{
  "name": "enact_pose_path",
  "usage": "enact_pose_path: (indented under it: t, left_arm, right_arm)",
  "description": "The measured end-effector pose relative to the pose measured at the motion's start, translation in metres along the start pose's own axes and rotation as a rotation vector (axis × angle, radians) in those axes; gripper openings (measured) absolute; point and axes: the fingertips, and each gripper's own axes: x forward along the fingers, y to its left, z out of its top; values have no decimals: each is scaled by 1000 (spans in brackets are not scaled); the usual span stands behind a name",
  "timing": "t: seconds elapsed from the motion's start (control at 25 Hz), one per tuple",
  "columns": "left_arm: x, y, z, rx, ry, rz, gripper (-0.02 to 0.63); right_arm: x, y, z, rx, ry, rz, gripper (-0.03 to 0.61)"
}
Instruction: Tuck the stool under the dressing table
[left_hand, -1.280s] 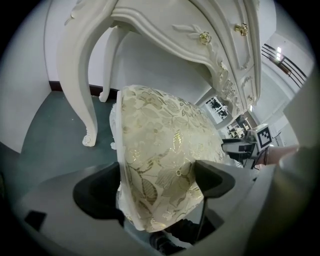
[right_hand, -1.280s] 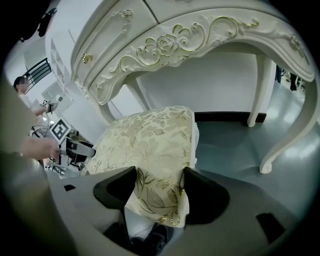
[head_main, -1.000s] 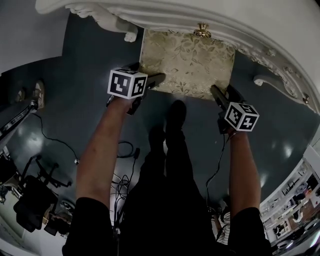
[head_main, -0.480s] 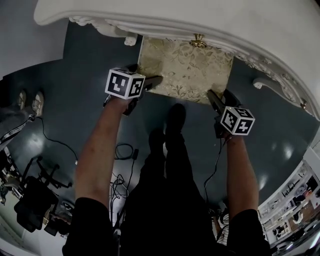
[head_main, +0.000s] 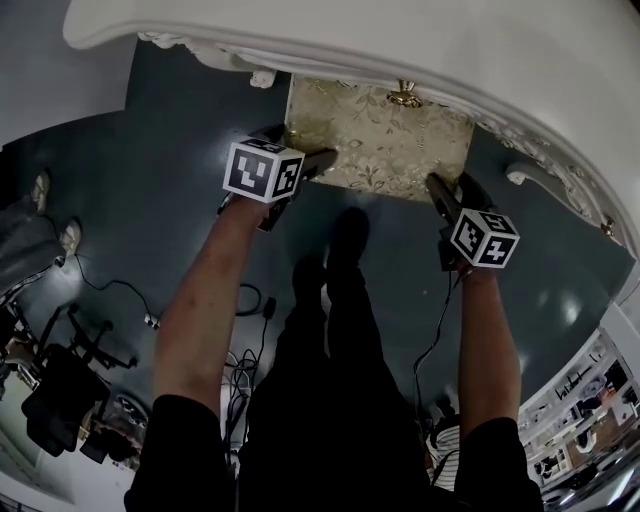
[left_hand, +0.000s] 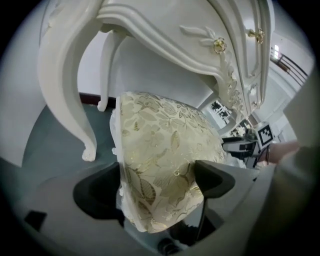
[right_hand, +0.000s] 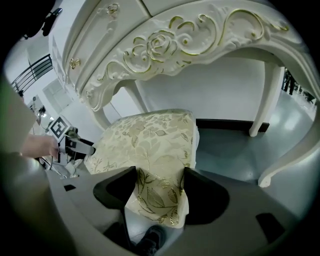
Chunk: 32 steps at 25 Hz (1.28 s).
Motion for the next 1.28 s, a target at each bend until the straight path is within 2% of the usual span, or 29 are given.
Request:
enact_pose_path:
  t: [0.16, 0.28, 0.44, 0.6, 0.8, 1.0, 1.12, 1.28]
  left_arm:
    - [6, -2, 16, 135, 10, 40, 463]
    - [2, -1, 32, 168, -4, 61, 440]
    - [1, -5, 45, 150, -33, 88, 440]
    - [-3, -19, 29, 87, -76, 87, 442]
    - [-4, -30, -15, 114, -49, 171, 442]
    - [-2, -28, -40, 20, -36, 225, 442]
    - [4, -25, -48, -36, -15, 233, 440]
    - [11, -26, -50, -8, -8, 242, 440]
  right_arm:
    - [0, -5, -4, 54, -38, -30, 322]
    - [-1, -5, 9, 71, -74, -57, 324]
    - [-2, -15, 22, 91, -91, -56, 324]
    - [-12, -13, 9, 128, -89, -15, 325]
    - [-20, -2, -23, 25, -24, -31, 325]
    - [-15, -2, -60, 95, 46, -42, 325]
    - [-8, -4, -63, 109, 38, -58, 324]
    - [-6, -2, -60, 61, 30, -86, 324]
